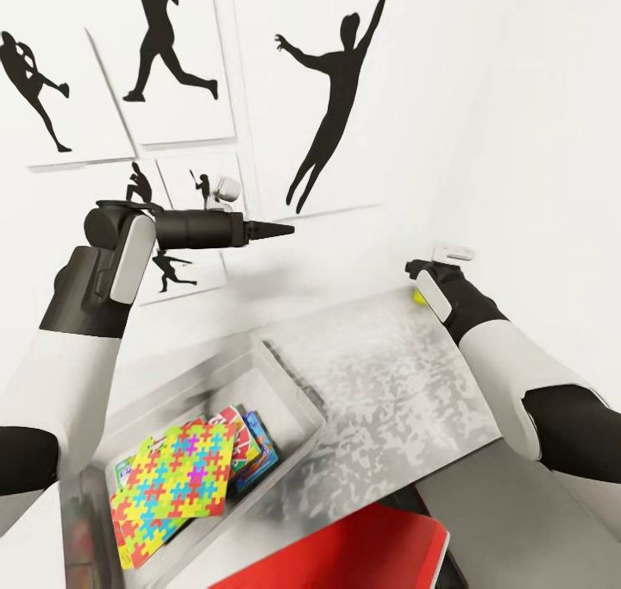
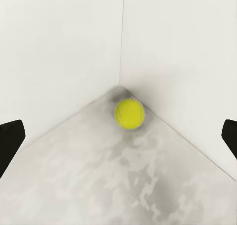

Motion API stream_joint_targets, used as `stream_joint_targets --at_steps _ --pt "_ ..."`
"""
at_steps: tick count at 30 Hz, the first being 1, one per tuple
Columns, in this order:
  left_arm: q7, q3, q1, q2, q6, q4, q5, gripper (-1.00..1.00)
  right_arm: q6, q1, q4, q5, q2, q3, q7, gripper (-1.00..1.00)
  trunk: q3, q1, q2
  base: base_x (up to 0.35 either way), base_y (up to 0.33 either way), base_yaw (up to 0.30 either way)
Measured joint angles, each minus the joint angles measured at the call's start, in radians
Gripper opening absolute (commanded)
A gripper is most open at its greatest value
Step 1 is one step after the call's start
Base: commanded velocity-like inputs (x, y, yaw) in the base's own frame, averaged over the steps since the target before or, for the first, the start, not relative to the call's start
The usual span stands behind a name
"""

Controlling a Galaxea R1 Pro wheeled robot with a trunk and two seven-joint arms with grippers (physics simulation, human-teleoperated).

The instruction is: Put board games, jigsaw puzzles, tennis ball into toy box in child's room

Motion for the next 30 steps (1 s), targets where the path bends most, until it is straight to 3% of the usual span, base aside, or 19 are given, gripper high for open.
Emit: stream_joint_targets --at_steps 7,9,16,23,30 --pt "0.0 -0.004 0.0 -0.045 0.0 -0.001 -0.003 1.0 0.0 0.0 0.0 0.0 0.0 -0.001 0.0 1.0 -0.012 0.0 0.0 0.0 0.0 0.0" --pt "0.0 -0.006 0.0 -0.073 0.0 -0.001 -0.004 1.0 0.0 0.0 0.0 0.0 0.001 -0.001 0.0 1.0 -0.015 0.0 0.0 0.0 0.0 0.0" --pt "0.0 -0.008 -0.001 -0.123 0.0 -0.034 -0.006 1.0 0.0 -0.001 -0.002 0.0 0.001 -0.001 0.002 1.0 -0.026 0.0 0.0 0.0 0.0 0.0" --pt "0.001 -0.01 -0.006 -0.149 0.0 -0.061 -0.005 1.0 0.0 -0.003 -0.004 0.0 0.002 -0.001 0.043 1.0 -0.038 0.0 0.0 0.0 0.0 0.0" --pt "0.001 -0.01 -0.015 -0.15 0.0 -0.08 -0.003 1.0 0.001 -0.012 -0.004 0.001 0.002 0.0 0.083 1.0 -0.049 0.0 0.0 0.0 0.0 0.0"
